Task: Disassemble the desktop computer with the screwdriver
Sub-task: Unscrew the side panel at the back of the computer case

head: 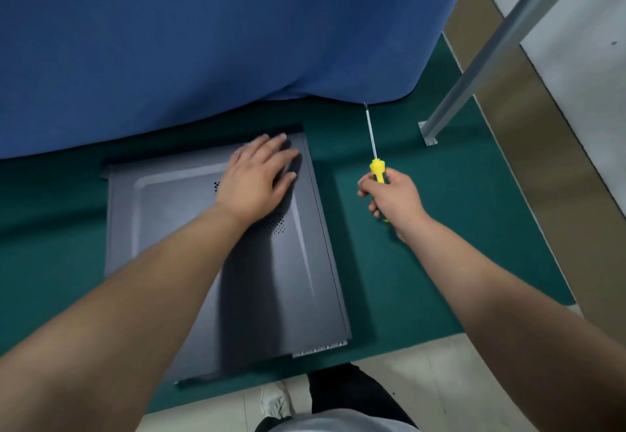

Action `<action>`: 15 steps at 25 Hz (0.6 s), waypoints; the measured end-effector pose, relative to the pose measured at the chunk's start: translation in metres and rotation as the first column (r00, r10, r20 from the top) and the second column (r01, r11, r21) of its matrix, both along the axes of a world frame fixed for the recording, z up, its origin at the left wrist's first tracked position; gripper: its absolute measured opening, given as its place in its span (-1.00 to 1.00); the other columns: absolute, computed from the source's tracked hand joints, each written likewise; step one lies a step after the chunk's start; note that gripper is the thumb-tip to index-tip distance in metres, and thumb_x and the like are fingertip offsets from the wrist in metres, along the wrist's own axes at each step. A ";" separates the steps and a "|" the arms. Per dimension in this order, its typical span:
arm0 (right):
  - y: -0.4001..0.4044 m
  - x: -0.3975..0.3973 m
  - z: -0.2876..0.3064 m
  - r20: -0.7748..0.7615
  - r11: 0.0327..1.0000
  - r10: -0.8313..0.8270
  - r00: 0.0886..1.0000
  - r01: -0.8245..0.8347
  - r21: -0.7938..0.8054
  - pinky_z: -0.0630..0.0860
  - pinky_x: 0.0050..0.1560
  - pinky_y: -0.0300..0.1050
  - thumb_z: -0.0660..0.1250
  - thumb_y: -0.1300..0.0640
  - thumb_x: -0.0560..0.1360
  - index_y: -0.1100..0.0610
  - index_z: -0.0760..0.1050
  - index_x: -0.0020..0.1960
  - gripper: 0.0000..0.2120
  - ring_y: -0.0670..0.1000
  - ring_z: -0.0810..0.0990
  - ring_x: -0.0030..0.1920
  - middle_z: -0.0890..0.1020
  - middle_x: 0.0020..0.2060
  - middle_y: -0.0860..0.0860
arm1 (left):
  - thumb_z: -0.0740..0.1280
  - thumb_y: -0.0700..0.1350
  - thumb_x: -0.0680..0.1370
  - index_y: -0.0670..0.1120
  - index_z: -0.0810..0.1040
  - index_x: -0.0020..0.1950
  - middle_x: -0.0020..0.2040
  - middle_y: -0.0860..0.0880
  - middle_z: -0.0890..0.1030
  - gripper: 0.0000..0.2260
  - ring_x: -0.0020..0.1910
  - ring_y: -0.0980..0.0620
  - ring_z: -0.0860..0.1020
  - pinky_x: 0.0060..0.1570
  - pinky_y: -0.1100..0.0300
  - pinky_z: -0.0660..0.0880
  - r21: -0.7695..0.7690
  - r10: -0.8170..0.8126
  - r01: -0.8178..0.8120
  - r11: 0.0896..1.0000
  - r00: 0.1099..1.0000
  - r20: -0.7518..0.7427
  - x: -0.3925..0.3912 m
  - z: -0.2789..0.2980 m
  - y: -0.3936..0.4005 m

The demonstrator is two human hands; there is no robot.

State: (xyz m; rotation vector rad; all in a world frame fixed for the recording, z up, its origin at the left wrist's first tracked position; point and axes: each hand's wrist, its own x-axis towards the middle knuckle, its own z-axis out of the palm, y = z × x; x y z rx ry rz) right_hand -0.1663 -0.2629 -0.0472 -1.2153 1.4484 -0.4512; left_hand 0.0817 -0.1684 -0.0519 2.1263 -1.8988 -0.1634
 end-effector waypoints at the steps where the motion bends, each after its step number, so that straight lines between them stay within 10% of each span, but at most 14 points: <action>1: -0.023 0.008 -0.013 -0.041 1.000 0.008 0.999 -0.009 -0.013 0.42 -0.47 -0.22 0.35 0.16 0.47 0.08 0.55 -0.12 -0.98 -0.06 0.46 -0.51 0.69 -0.28 -0.01 | 0.25 0.09 0.67 0.12 0.49 0.47 0.57 0.04 0.39 -0.64 0.57 -0.10 0.29 0.49 -0.10 0.21 0.017 0.060 -0.059 0.998 0.998 -0.008 0.005 -0.006 -0.010; 8: -0.137 0.074 -0.091 -0.376 0.982 0.109 0.920 -0.157 -0.101 0.47 -0.33 -0.16 0.24 0.06 0.52 0.05 0.44 -0.25 -0.82 0.08 0.58 -0.35 0.58 -0.37 0.01 | 0.17 0.12 0.65 0.23 0.45 0.45 0.56 0.13 0.37 -0.65 0.59 0.01 0.24 0.50 0.03 0.10 -0.066 0.131 -0.128 0.990 0.991 0.033 0.016 -0.030 -0.015; 15: -0.154 0.090 -0.130 -0.573 0.947 0.089 0.815 -0.248 -0.206 0.52 -0.12 -0.03 0.26 -0.04 0.61 -0.05 0.53 -0.02 -0.89 0.17 0.58 -0.08 0.60 -0.03 0.04 | 0.21 0.10 0.64 0.21 0.51 0.42 0.56 0.11 0.38 -0.65 0.59 0.01 0.26 0.47 -0.03 0.17 -0.080 0.137 -0.133 0.988 0.990 0.043 0.014 -0.028 -0.014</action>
